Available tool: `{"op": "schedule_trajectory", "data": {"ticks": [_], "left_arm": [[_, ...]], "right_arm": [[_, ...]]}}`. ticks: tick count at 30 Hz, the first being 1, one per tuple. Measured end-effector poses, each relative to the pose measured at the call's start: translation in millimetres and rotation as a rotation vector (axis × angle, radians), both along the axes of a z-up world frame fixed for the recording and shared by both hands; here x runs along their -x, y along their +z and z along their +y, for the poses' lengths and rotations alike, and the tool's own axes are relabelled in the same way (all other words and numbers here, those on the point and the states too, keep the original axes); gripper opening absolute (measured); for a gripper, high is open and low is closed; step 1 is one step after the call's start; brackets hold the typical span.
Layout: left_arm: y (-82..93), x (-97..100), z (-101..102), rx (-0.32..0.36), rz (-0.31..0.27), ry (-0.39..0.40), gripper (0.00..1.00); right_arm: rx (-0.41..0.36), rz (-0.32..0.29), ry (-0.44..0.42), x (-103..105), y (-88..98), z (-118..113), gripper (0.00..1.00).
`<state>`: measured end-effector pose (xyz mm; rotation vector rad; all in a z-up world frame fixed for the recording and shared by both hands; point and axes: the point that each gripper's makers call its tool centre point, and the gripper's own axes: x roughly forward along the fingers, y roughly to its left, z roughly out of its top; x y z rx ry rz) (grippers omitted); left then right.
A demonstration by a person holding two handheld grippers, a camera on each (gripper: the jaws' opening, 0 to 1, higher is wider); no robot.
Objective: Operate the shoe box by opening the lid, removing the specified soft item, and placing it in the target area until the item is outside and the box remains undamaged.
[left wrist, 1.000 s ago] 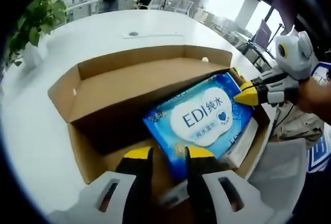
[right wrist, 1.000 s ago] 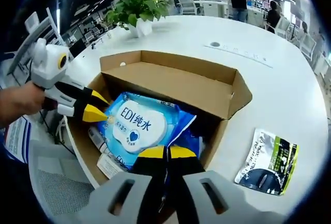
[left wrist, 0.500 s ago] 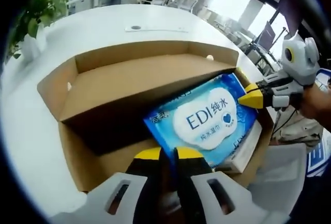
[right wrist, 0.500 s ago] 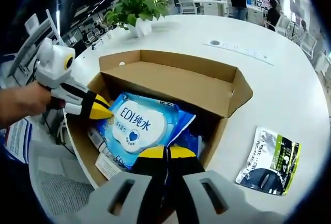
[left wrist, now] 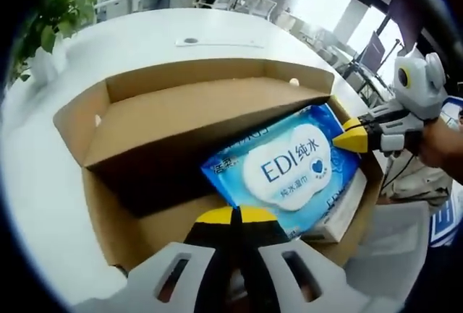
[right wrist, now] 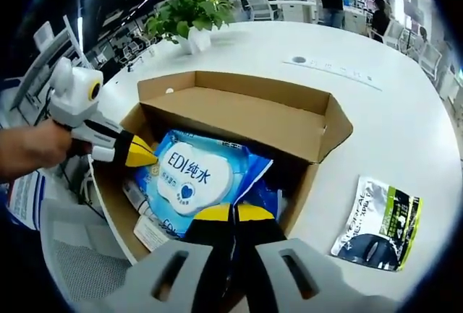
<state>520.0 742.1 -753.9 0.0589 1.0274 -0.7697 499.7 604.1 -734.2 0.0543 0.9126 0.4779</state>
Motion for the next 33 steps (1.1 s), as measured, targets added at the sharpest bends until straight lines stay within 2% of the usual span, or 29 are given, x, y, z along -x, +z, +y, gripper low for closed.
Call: {"op": "schedule_trajectory", "data": {"ticks": [12,25,33], "left_arm": [[17.2,4.5,5,0.033,-0.014,0.009,0.0],[56.3,1.6,8,0.07,-0.063,0.015,0.0],[72.3,1.5,7,0.081,-0.088,0.01,0.0]], "right_arm": [[-0.022,-0.013,-0.011,1,12.9,4,0.0],[-0.037,-0.051,-0.015,0,35.3,8,0.0],[-0.04,-0.079,-0.026,1,51.7,6,0.0]]}}
